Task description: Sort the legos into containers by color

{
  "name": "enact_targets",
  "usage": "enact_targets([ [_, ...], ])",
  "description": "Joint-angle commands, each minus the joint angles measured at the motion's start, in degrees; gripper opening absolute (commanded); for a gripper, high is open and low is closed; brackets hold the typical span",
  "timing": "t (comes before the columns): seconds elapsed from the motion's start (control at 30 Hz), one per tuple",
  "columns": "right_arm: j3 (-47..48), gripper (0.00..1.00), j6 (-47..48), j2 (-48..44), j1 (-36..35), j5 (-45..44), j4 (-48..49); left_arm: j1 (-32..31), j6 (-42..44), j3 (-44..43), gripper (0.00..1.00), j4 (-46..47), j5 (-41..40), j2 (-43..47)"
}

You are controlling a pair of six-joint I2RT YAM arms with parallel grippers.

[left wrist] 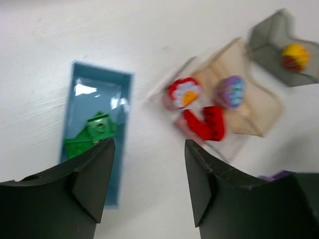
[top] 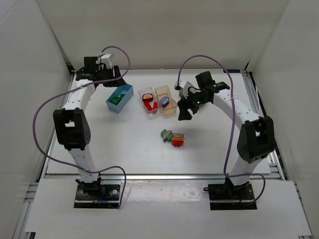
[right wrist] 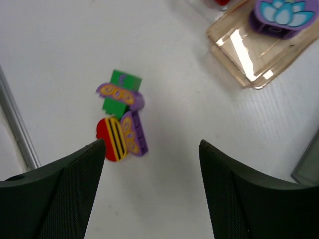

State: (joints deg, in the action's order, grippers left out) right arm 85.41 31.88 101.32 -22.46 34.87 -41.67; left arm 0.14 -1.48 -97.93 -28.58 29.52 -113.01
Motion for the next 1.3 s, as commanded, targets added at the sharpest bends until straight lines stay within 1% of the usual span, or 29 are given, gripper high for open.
enact_targets([
  [0.0, -4.8, 0.79, 13.2, -6.3, -0.2, 6.7, -6.4, -1.8, -0.9, 2.5, 0.69, 2.1, 11.7, 14.0],
  [0.07, -8.2, 0.79, 19.5, -7.3, -0.2, 7.7, -8.7, -1.8, -0.1, 5.6, 0.69, 0.7, 16.1, 16.1],
  [0.1, -9.2, 0.79, 22.1, -8.1, -0.3, 8.1, -9.6, -1.9, 1.2, 6.7, 0.70, 0.0, 19.8, 17.0],
  [0.13, -10.2, 0.79, 26.6, -8.7, -0.3, 8.7, -10.3, -1.8, 1.2, 8.0, 0.70, -1.0, 20.7, 18.9],
  [0.2, -13.8, 0.80, 31.6, -10.3, -0.2, 8.5, -10.5, -1.8, 1.2, 12.4, 0.70, -1.4, 22.9, 20.9],
  [0.23, -15.0, 0.81, 36.5, -10.8, -0.2, 8.1, -10.3, -1.9, 1.2, 13.4, 0.70, -1.6, 23.4, 22.2],
  [0.27, -17.0, 0.81, 38.8, -12.1, -0.3, 7.5, -9.2, -2.0, 1.2, 15.0, 0.70, -2.6, 23.7, 22.8],
  [0.3, -17.9, 0.82, 43.6, -12.5, -0.5, 6.6, -9.2, -2.0, 2.6, 15.8, 0.70, -3.1, 23.8, 23.4],
  [0.43, -19.7, 0.82, 56.4, -12.6, -0.1, 3.9, -10.8, -2.2, 3.8, 18.6, 0.71, -4.4, 23.7, 25.6],
  [0.5, -18.5, 0.83, 60.5, -11.7, -0.1, 3.4, -12.0, -2.3, 4.5, 19.9, 0.71, -4.8, 23.3, 26.6],
  [0.57, -17.5, 0.84, 61.3, -10.2, -0.1, 3.4, -12.1, -2.5, 5.1, 20.6, 0.71, -4.7, 22.4, 27.7],
  [0.6, -17.2, 0.86, 61.3, -9.7, -0.3, 3.4, -11.9, -2.7, 5.4, 21.4, 0.71, -4.9, 22.0, 28.0],
  [0.67, -16.4, 0.90, 58.1, -8.2, -1.5, 0.7, -8.9, -3.0, 5.8, 22.0, 0.71, -4.9, 21.5, 28.7],
  [0.7, -14.5, 0.91, 53.4, -7.4, -2.8, -0.1, -8.0, -3.0, 5.8, 22.5, 0.71, -4.9, 21.4, 28.8],
  [0.73, -11.7, 0.92, 52.2, -4.8, -3.3, 0.4, -11.9, -3.1, 5.9, 23.0, 0.71, -4.9, 20.9, 29.0],
  [0.77, -11.7, 0.93, 50.2, -4.7, -3.3, 0.4, -11.9, -3.1, 6.0, 23.0, 0.71, -4.9, 20.9, 29.2],
  [0.87, -7.3, 0.94, 40.9, -1.6, -6.6, -0.9, -15.7, -3.0, 6.4, 23.5, 0.71, -4.9, 19.6, 29.3],
  [0.9, -5.6, 0.94, 39.0, -0.3, -7.1, -0.7, -18.2, -3.1, 6.5, 23.6, 0.71, -4.9, 19.4, 29.3],
  [0.93, -5.1, 0.94, 34.6, 0.1, -7.5, -0.2, -18.7, -3.0, 6.5, 23.7, 0.71, -4.9, 19.3, 29.3],
  [1.0, -4.4, 0.97, 30.7, 0.9, -8.5, 1.4, -20.0, -3.0, 6.5, 23.7, 0.71, -4.9, 19.1, 29.3],
  [1.07, -4.8, 0.98, 25.4, 0.9, -9.1, 1.8, -19.9, -3.2, 6.3, 23.7, 0.71, -4.9, 18.6, 29.3],
  [1.1, -5.2, 0.98, 24.3, 0.6, -10.0, 1.6, -19.8, -3.1, 6.5, 23.7, 0.71, -4.7, 18.1, 29.3],
  [1.2, -9.6, 0.99, 17.7, -2.2, -11.5, -1.4, -14.2, -3.1, 6.1, 23.4, 0.71, -4.8, 16.6, 28.9],
  [1.23, -10.9, 0.99, 14.2, -3.0, -11.8, -2.1, -12.6, -3.1, 5.9, 23.1, 0.71, -4.7, 16.1, 28.8],
  [1.27, -13.1, 0.99, 12.4, -4.0, -12.1, -3.0, -9.1, -3.1, 5.8, 23.0, 0.71, -4.7, 15.6, 28.7],
])
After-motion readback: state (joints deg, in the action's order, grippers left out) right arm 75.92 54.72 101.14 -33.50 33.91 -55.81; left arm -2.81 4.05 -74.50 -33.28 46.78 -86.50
